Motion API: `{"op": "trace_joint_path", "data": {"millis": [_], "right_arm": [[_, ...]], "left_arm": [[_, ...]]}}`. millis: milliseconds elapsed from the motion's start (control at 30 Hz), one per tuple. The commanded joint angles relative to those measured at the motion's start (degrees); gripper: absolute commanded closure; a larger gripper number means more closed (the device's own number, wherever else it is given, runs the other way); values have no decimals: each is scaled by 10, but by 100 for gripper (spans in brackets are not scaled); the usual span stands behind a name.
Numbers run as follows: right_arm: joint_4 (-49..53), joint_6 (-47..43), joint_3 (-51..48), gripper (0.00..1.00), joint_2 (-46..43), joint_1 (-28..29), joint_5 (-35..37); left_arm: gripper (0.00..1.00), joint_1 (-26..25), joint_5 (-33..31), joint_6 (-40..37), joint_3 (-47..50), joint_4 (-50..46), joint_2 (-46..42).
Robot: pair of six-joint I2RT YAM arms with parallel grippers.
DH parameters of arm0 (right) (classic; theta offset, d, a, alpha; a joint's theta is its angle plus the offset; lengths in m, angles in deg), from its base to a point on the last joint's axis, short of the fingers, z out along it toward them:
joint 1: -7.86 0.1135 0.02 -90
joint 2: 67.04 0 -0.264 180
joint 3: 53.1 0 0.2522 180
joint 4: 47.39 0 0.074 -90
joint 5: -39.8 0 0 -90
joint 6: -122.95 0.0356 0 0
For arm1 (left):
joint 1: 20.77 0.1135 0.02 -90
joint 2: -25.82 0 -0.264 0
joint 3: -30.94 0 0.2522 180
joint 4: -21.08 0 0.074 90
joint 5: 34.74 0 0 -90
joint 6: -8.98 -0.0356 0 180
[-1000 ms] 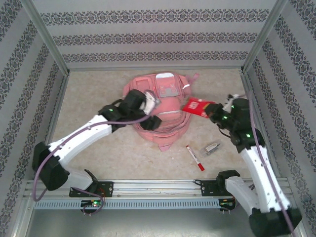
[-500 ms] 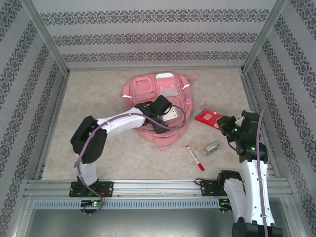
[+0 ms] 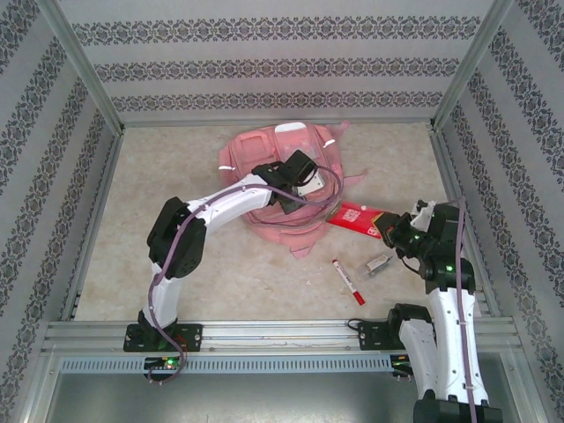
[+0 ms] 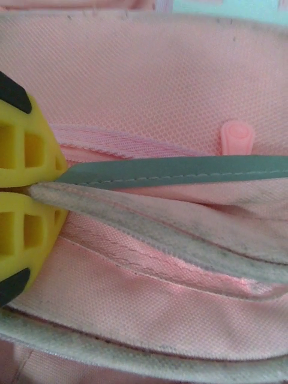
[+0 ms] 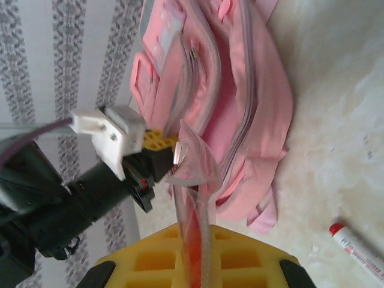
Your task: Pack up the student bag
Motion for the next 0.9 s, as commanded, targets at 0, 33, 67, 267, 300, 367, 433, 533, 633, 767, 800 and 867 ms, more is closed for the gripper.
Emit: {"op": "trace_joint_path", "data": {"millis": [0, 33, 67, 267, 300, 367, 433, 533, 633, 767, 800, 867], "right_arm": [[-58, 13, -21, 100, 21, 13, -94], [-81, 22, -24, 100, 31, 24, -102], [-99, 25, -25, 100, 44, 37, -106], [-236, 57, -18, 100, 149, 126, -34], [-293, 83, -29, 100, 171, 147, -3], [-408, 119, -49, 100, 220, 186, 51], [-449, 117, -35, 100, 278, 217, 111], [-491, 72, 11, 100, 371, 263, 157], [-579, 37, 55, 100, 483, 293, 144], [-660, 23, 109, 95, 591, 314, 120], [-655, 19, 132, 93, 614, 314, 100], [-615, -2, 176, 86, 650, 310, 65]], "left_arm": [[100, 7, -60, 45, -22, 21, -76], [100, 7, -70, 50, -25, 30, -88], [100, 6, -79, 54, -30, 39, -96], [100, 6, -99, 42, -66, 69, -125], [100, 6, -104, 40, -66, 79, -130], [100, 6, -109, 37, -66, 94, -134], [100, 6, -111, 35, -73, 98, -136], [100, 5, -95, 36, -80, 99, -139], [100, 4, -92, 33, -80, 103, -142], [100, 4, -70, 30, -66, 110, -157], [100, 4, -64, 28, -61, 113, -161], [100, 5, -57, 26, -60, 111, -164]]}}
